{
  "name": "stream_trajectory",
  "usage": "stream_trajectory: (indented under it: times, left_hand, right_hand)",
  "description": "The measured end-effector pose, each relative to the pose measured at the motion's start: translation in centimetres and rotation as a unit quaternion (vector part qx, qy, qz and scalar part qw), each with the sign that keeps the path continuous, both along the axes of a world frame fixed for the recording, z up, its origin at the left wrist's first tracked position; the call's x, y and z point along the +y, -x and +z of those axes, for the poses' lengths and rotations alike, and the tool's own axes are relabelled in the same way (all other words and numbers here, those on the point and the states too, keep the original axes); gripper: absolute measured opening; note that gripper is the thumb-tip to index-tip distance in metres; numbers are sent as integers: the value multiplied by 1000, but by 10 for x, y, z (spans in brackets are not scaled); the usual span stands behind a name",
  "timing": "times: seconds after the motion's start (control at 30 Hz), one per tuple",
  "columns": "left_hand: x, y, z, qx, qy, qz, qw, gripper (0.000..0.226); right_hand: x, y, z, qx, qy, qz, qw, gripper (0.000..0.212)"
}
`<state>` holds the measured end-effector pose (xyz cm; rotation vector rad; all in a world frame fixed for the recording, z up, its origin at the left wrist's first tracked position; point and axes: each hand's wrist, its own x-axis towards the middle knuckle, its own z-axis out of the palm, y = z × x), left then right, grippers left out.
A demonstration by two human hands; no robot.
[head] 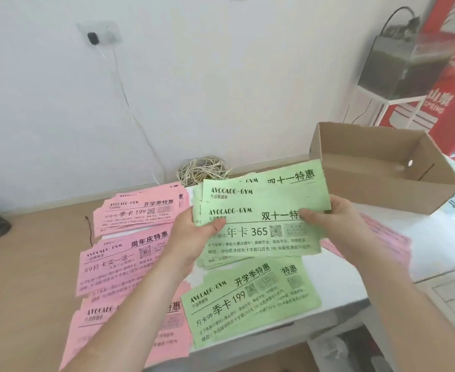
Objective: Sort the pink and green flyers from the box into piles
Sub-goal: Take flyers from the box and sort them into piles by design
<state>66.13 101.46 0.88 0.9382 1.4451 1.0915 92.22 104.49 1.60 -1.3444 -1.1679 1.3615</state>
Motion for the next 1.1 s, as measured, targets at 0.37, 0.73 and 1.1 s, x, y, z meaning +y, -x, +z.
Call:
stream_trajectory:
  times: [0.37,0.73,1.1]
  left_hand:
    - [76,22,-22,-21,8,176,984,17]
    - [154,5,-76,63,57,223,971,15]
    - [151,-1,-95,599,-2,103,794,82]
  right_hand:
    - [86,30,-26,-17,85,132,987,53]
    - [184,46,-74,-471,-98,239,844,111]
    - [186,52,-96,-570,-152,335,735,73]
